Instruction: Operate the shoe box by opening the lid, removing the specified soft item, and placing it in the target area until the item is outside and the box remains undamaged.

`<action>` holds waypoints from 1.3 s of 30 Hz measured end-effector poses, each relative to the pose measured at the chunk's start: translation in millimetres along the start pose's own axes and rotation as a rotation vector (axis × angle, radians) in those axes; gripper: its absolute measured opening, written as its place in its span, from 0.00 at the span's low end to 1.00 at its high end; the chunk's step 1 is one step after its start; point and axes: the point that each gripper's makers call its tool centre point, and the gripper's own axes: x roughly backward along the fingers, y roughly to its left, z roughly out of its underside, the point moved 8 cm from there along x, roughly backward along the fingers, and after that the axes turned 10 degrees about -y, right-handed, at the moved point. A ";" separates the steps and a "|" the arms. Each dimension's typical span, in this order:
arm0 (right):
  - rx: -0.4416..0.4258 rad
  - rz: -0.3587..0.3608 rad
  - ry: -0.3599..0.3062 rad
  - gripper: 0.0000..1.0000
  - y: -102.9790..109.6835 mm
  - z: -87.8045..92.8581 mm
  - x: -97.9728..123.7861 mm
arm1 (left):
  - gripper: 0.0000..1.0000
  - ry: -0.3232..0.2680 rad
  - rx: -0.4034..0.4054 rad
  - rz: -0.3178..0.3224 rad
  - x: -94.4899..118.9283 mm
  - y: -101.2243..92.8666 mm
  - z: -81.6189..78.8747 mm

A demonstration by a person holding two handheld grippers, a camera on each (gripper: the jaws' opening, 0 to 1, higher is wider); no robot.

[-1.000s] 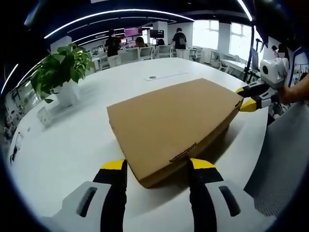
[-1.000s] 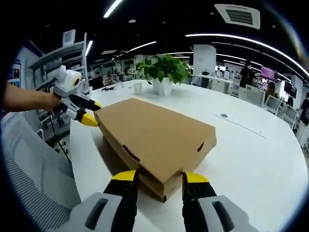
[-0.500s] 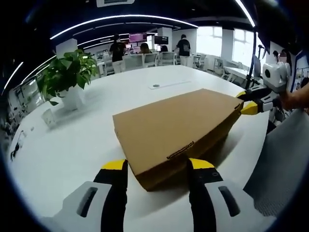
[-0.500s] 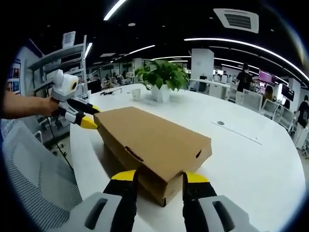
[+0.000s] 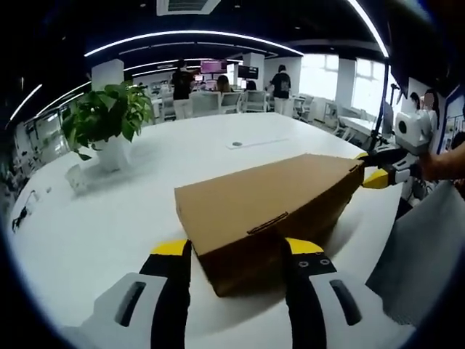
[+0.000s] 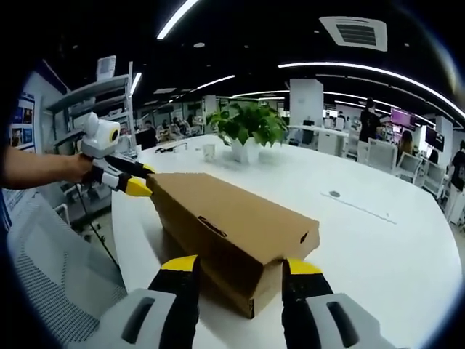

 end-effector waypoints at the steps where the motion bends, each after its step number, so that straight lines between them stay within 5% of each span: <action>1: 0.000 0.000 -0.008 0.43 -0.1 -2.0 0.2 | 0.53 -0.001 0.000 0.001 -0.1 -0.1 -1.5; 26: 0.044 0.026 -0.105 0.45 -15.8 -46.9 -6.9 | 0.56 -0.054 -0.075 0.038 -6.3 10.0 -51.7; 39: 0.068 0.041 -0.113 0.45 -26.6 -60.2 -14.7 | 0.38 -0.076 -0.091 -0.010 -14.0 26.1 -69.9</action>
